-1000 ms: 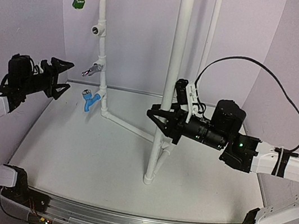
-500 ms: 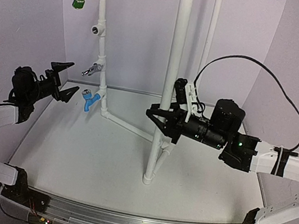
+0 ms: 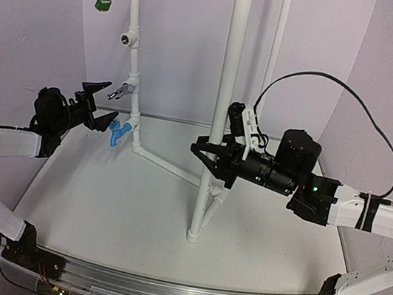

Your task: Install the water faucets

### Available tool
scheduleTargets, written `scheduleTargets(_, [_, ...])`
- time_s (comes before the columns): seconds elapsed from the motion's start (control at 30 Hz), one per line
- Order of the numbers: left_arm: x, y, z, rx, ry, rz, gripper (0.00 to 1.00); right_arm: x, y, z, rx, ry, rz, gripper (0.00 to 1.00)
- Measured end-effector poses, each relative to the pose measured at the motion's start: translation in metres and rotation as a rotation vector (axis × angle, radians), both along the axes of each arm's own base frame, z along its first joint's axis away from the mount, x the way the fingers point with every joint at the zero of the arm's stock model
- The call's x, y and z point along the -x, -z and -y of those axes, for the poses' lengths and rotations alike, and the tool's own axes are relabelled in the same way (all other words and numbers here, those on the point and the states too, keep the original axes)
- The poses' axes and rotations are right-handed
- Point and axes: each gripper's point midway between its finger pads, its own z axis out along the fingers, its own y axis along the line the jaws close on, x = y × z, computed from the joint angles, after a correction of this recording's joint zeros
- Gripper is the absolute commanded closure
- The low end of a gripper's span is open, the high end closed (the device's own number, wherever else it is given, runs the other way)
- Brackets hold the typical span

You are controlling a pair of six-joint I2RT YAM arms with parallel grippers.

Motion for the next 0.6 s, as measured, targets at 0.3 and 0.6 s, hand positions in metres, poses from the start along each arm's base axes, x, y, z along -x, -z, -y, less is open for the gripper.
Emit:
scheduleTargets(0.3, [-0.025, -0.005, 0.004, 0.025, -0.017, -0.002, 0.22, 0.000, 0.000, 0.000, 0.000, 0.000, 0.000, 1.00])
scheduleTargets(0.6, [-0.036, -0.008, 0.009, 0.023, -0.019, 0.010, 0.44, 0.000, 0.000, 0.000, 0.001, -0.001, 0.000, 1.00])
